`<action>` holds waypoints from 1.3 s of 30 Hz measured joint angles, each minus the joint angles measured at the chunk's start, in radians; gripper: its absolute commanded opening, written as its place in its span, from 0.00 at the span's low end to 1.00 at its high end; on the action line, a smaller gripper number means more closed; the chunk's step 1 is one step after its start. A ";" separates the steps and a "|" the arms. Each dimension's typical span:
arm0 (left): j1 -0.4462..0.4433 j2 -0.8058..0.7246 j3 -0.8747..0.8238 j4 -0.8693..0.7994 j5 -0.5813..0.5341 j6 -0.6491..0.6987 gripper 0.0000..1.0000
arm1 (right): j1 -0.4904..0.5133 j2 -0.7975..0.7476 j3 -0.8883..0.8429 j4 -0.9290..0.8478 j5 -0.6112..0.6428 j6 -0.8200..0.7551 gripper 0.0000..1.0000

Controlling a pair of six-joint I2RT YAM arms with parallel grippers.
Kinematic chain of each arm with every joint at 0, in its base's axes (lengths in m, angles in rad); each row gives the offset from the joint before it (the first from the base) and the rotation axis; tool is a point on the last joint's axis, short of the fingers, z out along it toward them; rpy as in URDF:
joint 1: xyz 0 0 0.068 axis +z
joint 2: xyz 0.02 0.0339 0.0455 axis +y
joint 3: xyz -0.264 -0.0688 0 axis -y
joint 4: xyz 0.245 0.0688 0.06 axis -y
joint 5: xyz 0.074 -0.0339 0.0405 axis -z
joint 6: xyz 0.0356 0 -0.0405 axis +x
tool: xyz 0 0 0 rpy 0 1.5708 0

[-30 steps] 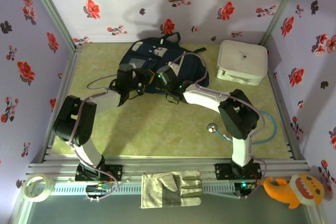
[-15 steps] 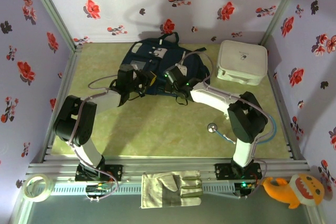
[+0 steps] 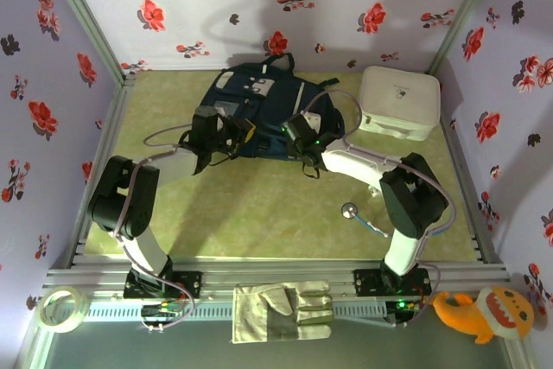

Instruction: Pack the student bag

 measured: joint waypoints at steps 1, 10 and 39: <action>0.002 0.000 0.000 -0.002 0.000 0.002 0.00 | 0.000 0.002 -0.003 0.007 -0.009 -0.004 0.20; 0.008 0.000 0.000 -0.004 0.000 0.016 0.00 | -0.005 0.008 -0.015 0.045 -0.041 -0.039 0.23; 0.059 0.015 0.105 -0.267 -0.013 0.318 0.19 | -0.048 -0.077 -0.106 0.104 -0.150 -0.237 0.00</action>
